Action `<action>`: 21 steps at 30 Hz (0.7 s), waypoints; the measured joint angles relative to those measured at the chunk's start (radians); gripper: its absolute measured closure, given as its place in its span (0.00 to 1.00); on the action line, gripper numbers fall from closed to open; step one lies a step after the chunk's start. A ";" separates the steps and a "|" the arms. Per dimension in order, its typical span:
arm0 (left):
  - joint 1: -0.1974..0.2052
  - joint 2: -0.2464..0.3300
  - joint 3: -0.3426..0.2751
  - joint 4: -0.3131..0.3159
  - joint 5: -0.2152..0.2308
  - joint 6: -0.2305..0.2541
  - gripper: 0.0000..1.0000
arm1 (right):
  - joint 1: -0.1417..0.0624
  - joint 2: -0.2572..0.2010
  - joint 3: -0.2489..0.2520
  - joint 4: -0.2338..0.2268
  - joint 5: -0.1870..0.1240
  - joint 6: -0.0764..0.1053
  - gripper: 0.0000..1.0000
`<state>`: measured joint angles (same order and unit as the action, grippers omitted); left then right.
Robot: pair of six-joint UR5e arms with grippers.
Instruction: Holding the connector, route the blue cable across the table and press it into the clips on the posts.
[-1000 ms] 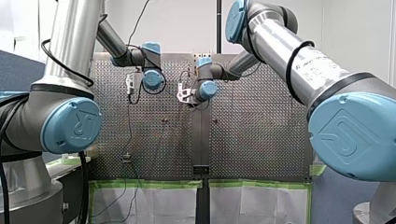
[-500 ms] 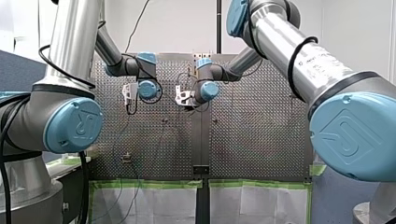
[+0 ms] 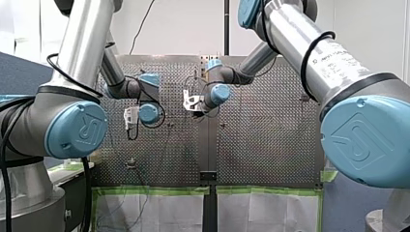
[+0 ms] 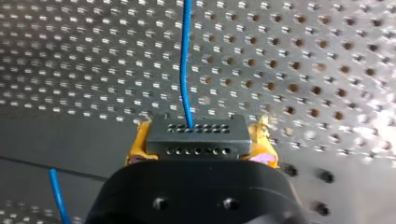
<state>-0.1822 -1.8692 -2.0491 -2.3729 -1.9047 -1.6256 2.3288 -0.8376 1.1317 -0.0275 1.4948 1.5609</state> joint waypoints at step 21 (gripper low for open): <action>0.019 -0.069 -0.157 0.175 0.162 -0.036 1.00 | -0.001 0.030 0.099 -0.108 -0.016 0.028 1.00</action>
<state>-0.1633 -1.9387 -2.2064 -2.1982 -1.7431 -1.6617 2.3274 -0.8074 1.2302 -0.1353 1.4790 1.5892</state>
